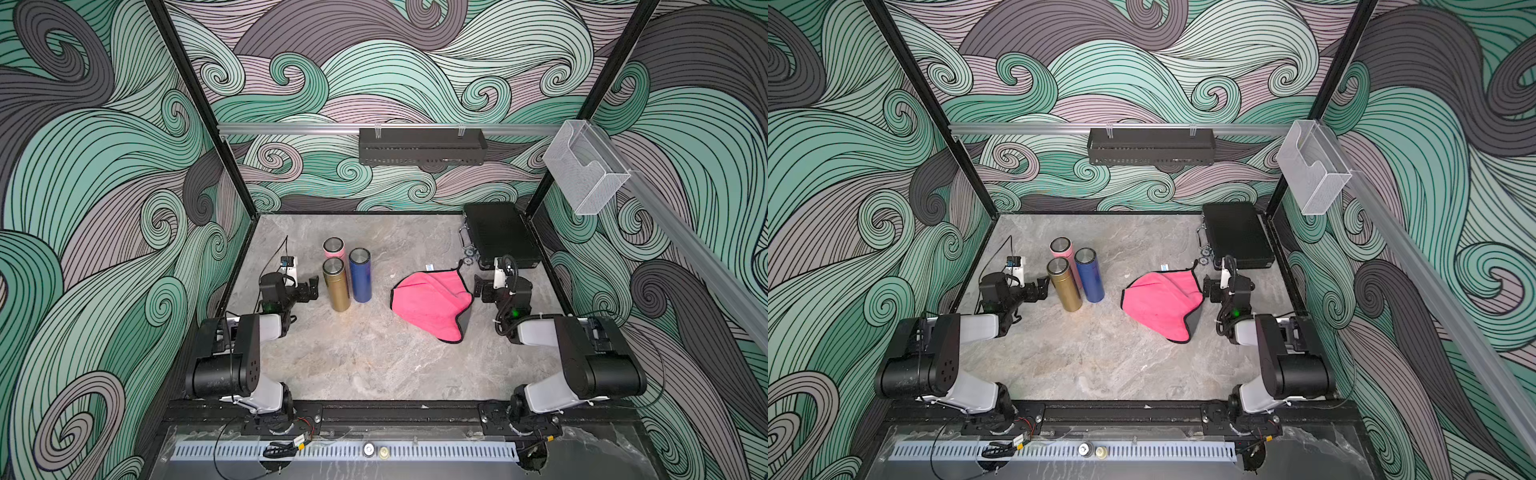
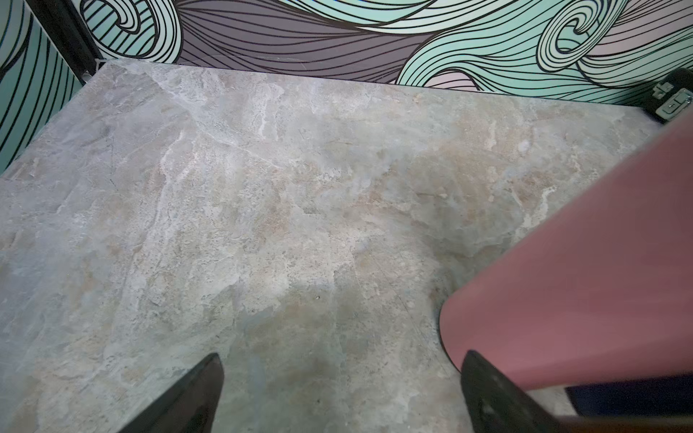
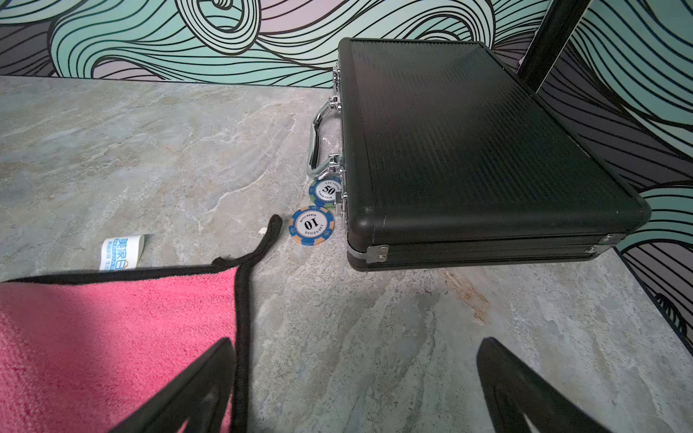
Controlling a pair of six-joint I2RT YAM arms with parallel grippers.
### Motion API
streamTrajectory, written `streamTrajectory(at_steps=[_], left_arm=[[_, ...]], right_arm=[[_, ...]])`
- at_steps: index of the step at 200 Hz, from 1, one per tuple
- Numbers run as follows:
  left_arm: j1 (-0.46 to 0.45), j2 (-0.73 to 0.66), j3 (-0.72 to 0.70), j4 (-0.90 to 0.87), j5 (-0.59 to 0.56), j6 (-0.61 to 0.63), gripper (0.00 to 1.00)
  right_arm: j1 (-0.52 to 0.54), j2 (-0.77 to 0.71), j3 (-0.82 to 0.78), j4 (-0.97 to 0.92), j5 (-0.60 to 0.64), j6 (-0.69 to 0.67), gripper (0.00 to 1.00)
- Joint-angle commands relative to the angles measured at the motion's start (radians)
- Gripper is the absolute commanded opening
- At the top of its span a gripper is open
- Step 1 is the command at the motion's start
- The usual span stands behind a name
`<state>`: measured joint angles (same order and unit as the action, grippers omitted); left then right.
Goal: Wipe the surface of the thermos
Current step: Pick up the cleaning item at the center of the board.
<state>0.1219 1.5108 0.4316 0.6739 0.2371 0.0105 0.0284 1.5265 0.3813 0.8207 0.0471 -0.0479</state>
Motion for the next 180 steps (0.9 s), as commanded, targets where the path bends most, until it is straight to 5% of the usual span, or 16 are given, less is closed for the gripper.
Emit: streamTrajectory(at_steps=[1,138,167,180], left_arm=[[0.007,0.014,0.029,0.016,0.016,0.009,0.99],[0.001,-0.011,0.02,0.039,0.038,0.032,0.99],[-0.011,-0.208,0.11,-0.357,-0.183,-0.121,0.99],[-0.012,-0.258,0.151,-0.458,-0.183,-0.128,0.99]], right_arm=[[-0.005,0.007,0.024,0.023,-0.005,0.011,0.99],[0.003,-0.028,-0.008,0.073,-0.019,-0.009,0.99],[0.068,-0.284,0.047,-0.282,0.14,0.054,0.99],[0.073,-0.374,0.07,-0.387,0.141,0.108,0.99]])
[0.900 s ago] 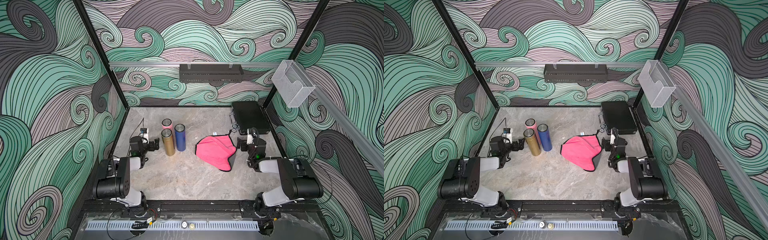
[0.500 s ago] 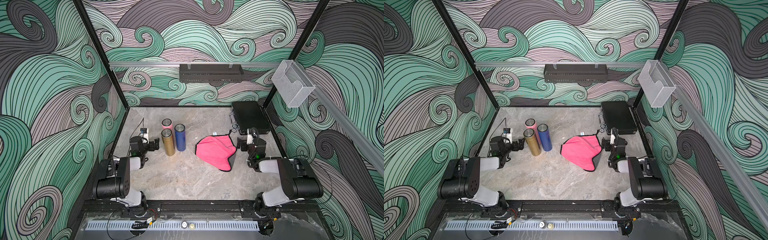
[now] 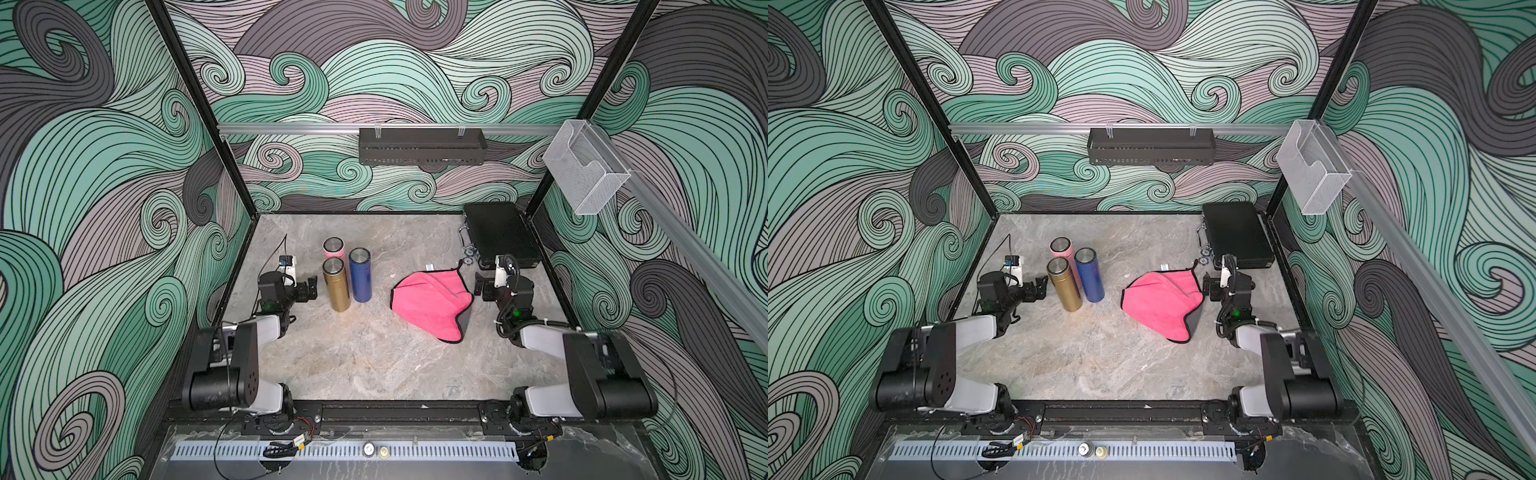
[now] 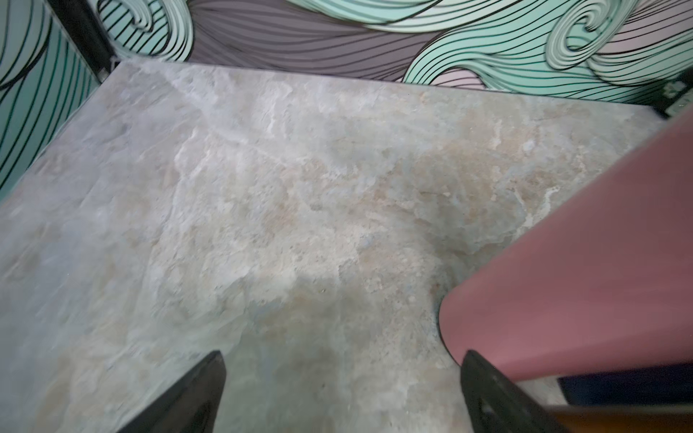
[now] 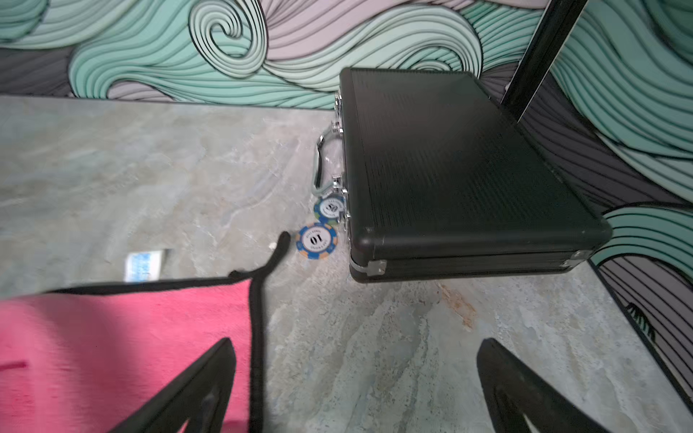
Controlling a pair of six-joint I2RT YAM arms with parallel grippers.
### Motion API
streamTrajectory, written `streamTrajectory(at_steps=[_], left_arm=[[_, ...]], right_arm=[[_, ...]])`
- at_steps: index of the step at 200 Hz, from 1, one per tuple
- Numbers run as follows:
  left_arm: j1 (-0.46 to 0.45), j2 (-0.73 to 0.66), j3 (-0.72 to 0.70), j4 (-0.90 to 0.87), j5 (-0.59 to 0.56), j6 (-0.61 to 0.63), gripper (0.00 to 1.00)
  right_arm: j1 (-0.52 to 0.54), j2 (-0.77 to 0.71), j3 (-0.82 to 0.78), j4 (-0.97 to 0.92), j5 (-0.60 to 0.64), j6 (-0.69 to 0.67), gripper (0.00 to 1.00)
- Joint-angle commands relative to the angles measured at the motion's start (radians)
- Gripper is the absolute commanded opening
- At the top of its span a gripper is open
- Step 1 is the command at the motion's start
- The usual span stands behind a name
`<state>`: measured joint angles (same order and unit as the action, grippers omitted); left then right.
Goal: Wipe the surface of the thermos
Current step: Pick up the cleaning item at the center of the board.
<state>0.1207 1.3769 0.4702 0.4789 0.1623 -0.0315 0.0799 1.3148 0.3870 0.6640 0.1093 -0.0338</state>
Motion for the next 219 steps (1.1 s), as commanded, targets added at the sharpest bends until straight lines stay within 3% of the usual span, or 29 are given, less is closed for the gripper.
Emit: streamTrajectory(at_steps=[1,18,35,49,66,86,101,110,121,139,160,196,219], left_arm=[[-0.011,-0.129,0.112,-0.263,-0.105,-0.086,0.99],[-0.01,-0.229,0.091,-0.271,-0.08,-0.137,0.99],[-0.01,-0.376,0.083,-0.371,-0.093,-0.268,0.99],[-0.011,-0.483,0.096,-0.47,-0.066,-0.34,0.99],[-0.003,-0.555,0.107,-0.484,0.071,-0.365,0.99],[-0.002,-0.589,0.157,-0.601,0.098,-0.435,0.99],[-0.001,-0.586,0.165,-0.696,0.057,-0.513,0.99],[0.0,-0.579,0.164,-0.71,0.077,-0.517,0.99],[0.001,-0.582,0.164,-0.728,0.112,-0.52,0.99],[-0.003,-0.648,0.133,-0.719,0.141,-0.546,0.99],[-0.017,-0.772,0.062,-0.625,0.193,-0.579,0.99],[-0.148,-0.911,0.117,-0.813,0.079,-0.516,0.99],[-0.237,-0.927,0.128,-0.877,0.032,-0.486,0.99]], right_arm=[[0.021,-0.169,0.066,-0.239,0.08,0.098,0.99],[0.024,-0.289,0.083,-0.381,0.154,0.27,0.99],[0.023,-0.427,0.098,-0.597,0.198,0.479,0.99],[0.022,-0.555,0.073,-0.661,0.175,0.513,0.99],[0.016,-0.722,-0.001,-0.649,0.169,0.573,0.99],[0.002,-0.905,-0.107,-0.555,0.028,0.535,0.99],[0.0,-1.025,-0.097,-0.708,0.019,0.557,0.99],[0.001,-1.073,-0.074,-0.841,0.016,0.572,0.99],[0.001,-1.087,-0.071,-0.863,-0.045,0.555,0.99],[0.015,-1.014,-0.057,-0.874,-0.13,0.551,0.99],[0.09,-0.769,0.025,-0.899,-0.148,0.549,0.99],[0.457,-0.258,0.268,-0.949,0.066,0.55,0.99],[0.564,-0.004,0.412,-0.942,0.062,0.552,0.99]])
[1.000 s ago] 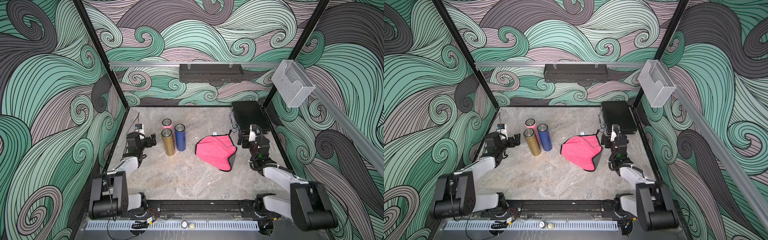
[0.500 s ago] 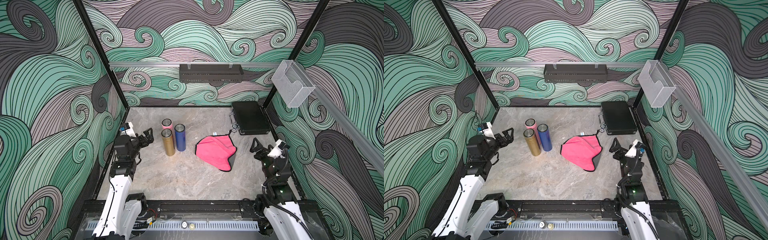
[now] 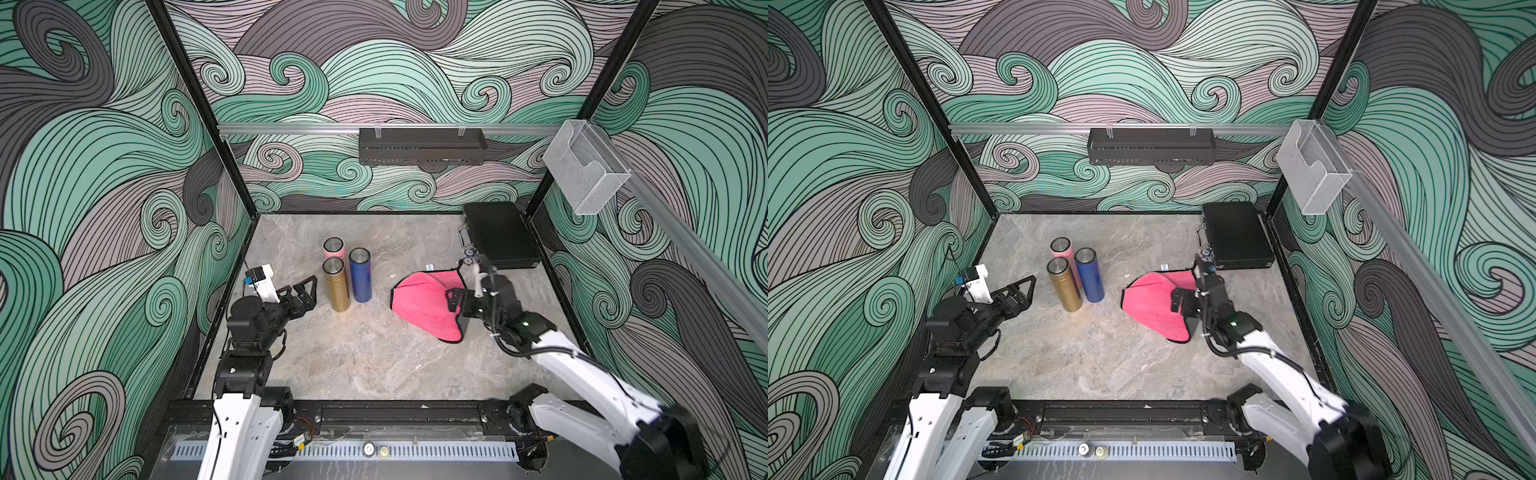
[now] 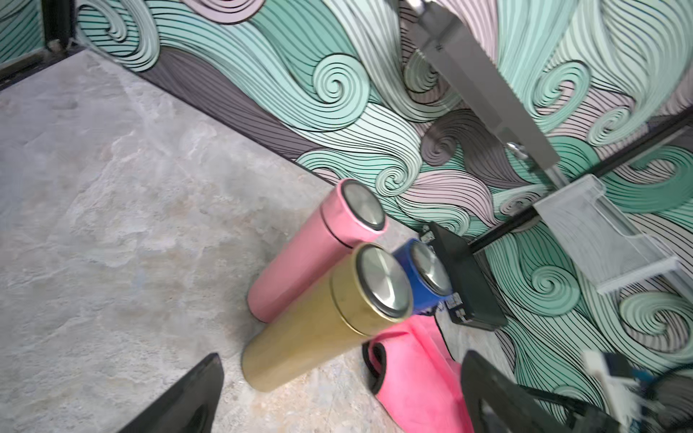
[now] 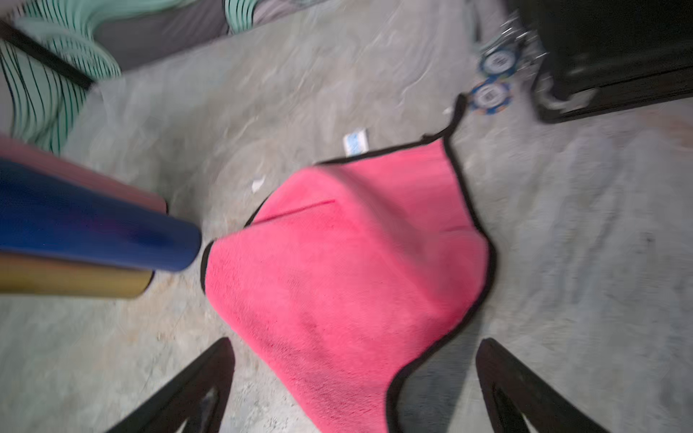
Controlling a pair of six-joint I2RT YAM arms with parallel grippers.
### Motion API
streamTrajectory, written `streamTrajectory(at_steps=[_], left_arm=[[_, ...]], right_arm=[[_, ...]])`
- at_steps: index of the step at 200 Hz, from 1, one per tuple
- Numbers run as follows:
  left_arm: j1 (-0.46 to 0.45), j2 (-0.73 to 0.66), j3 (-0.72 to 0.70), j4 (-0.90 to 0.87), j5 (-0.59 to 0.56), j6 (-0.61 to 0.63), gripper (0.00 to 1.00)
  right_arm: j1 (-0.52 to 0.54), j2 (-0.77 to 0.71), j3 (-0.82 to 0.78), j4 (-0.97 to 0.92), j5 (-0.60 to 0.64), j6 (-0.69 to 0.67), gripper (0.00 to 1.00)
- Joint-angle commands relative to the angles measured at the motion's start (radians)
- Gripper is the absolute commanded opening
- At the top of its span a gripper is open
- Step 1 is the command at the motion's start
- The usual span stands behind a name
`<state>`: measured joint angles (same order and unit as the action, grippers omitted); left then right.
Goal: Wipe the surface of the thermos
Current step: Pick up the cleaning item at the center of the board.
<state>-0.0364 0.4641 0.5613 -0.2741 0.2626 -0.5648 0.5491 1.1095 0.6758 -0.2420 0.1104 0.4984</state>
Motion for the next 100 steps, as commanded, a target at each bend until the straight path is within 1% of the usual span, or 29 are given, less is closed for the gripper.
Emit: streamTrajectory(at_steps=[1,11,18,38,50,67,80,100], left_arm=[[-0.082,-0.013,0.038,-0.127,-0.07,0.049,0.99],[-0.102,-0.012,0.043,-0.156,-0.079,0.062,0.99],[-0.111,-0.015,0.044,-0.169,-0.088,0.066,0.99],[-0.118,-0.038,0.035,-0.188,-0.1,0.076,0.99],[-0.119,-0.054,0.034,-0.202,-0.104,0.081,0.99],[-0.119,-0.073,0.034,-0.217,-0.111,0.088,0.99],[-0.119,-0.085,0.029,-0.215,-0.117,0.089,0.99],[-0.119,-0.094,0.023,-0.206,-0.129,0.089,0.99]], right_arm=[[0.097,0.212,0.131,-0.037,0.058,0.019,0.99],[0.101,0.303,0.19,-0.041,0.021,0.009,0.99],[0.099,0.358,0.227,-0.052,0.02,-0.005,0.99],[0.084,0.46,0.333,-0.162,0.141,-0.024,0.99],[0.057,0.478,0.352,-0.179,0.166,-0.042,0.99],[-0.017,0.487,0.325,-0.124,0.101,-0.049,0.99],[-0.081,0.522,0.307,-0.044,-0.026,-0.071,0.99],[-0.085,0.59,0.321,-0.02,-0.125,-0.108,0.99]])
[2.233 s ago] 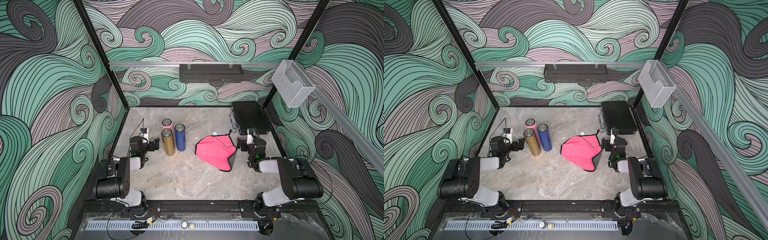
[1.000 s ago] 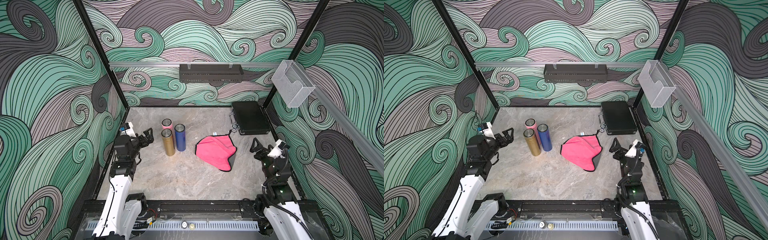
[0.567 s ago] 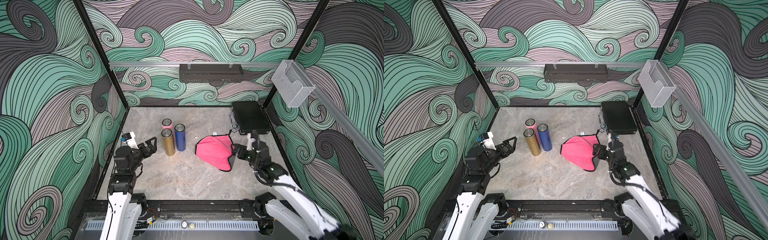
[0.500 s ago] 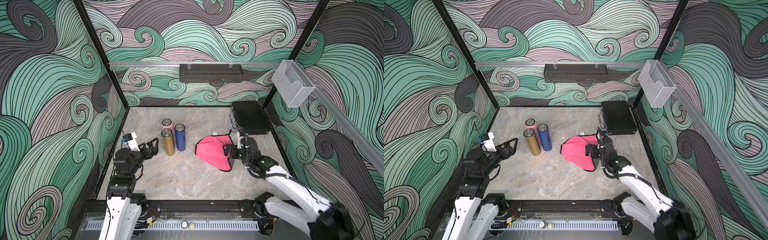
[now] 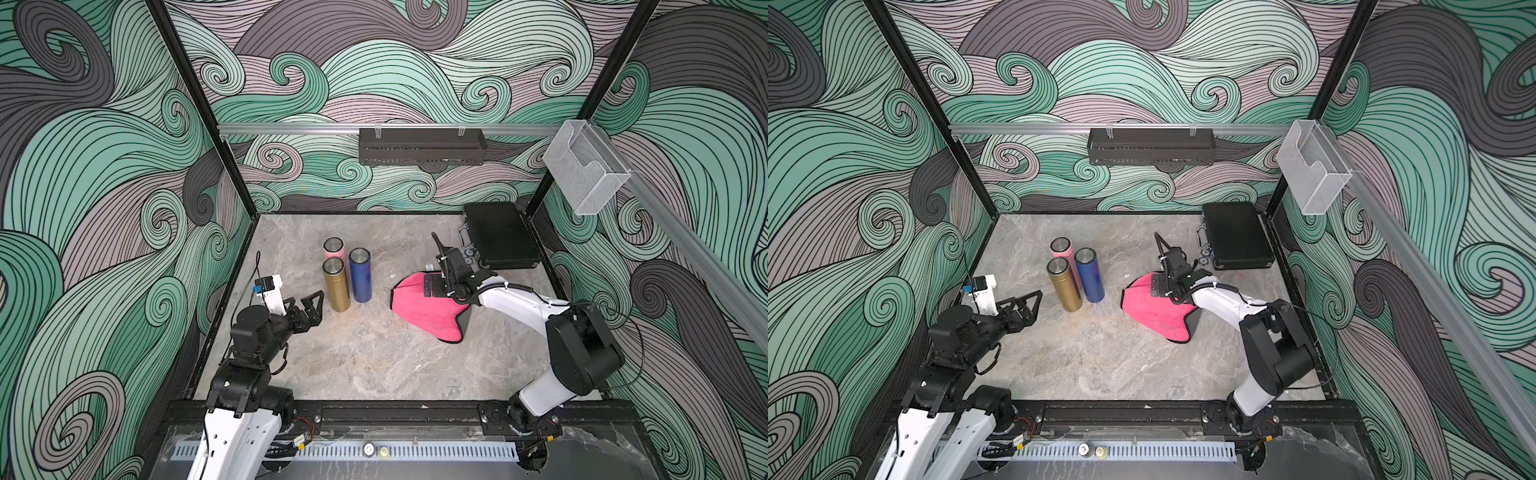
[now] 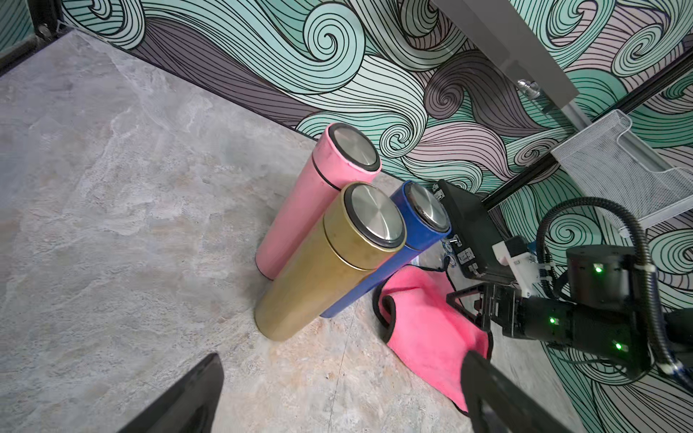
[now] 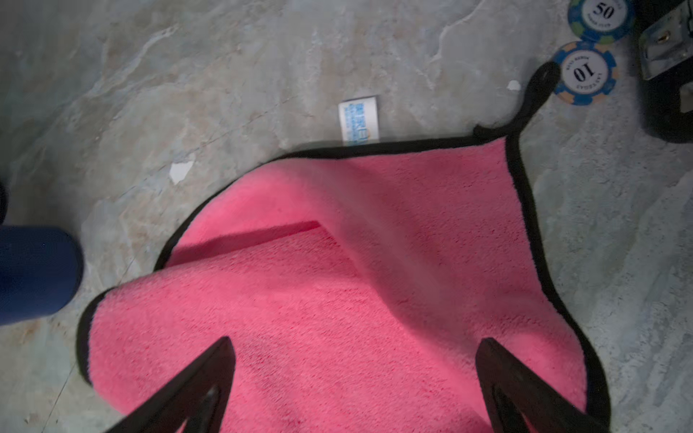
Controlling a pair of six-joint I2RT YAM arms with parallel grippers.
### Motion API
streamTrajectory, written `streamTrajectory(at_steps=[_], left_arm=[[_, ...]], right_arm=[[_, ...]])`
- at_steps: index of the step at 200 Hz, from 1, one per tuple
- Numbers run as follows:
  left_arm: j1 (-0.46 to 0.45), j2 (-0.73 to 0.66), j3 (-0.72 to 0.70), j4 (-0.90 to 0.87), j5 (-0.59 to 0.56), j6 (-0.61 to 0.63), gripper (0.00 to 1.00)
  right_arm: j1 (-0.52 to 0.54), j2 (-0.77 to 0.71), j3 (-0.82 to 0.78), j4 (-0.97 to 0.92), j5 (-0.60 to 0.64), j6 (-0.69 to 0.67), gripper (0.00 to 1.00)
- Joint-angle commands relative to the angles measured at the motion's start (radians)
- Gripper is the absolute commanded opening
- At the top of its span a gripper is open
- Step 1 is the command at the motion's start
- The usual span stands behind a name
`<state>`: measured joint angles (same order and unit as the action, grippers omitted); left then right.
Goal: Wipe the surface of the thermos
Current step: Pick up the cleaning item at the center of the board.
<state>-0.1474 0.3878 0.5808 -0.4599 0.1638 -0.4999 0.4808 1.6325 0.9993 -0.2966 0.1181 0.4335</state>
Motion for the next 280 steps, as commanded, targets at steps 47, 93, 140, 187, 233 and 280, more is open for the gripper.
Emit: streamTrajectory(at_steps=[47,93,140,187,233,280], left_arm=[[-0.007,-0.035,0.007,-0.031,-0.046,0.026,0.99],[-0.007,-0.033,0.001,-0.026,-0.056,0.026,0.99],[-0.007,-0.036,0.002,-0.024,-0.049,0.02,0.99],[-0.007,-0.043,0.013,-0.039,-0.037,0.018,0.99],[-0.021,-0.009,0.053,-0.049,0.05,-0.007,0.99],[-0.147,0.087,0.108,-0.072,0.076,-0.012,0.9]], right_arm=[[-0.018,0.199,0.055,0.032,-0.217,-0.078,0.99],[0.024,0.139,-0.001,0.086,-0.309,-0.074,0.99],[0.11,0.22,0.062,-0.057,-0.08,-0.118,0.99],[0.163,0.402,0.089,-0.102,0.007,-0.108,0.99],[0.162,0.387,0.066,-0.075,0.022,-0.093,0.32],[0.123,0.23,-0.001,0.028,-0.104,-0.062,0.0]])
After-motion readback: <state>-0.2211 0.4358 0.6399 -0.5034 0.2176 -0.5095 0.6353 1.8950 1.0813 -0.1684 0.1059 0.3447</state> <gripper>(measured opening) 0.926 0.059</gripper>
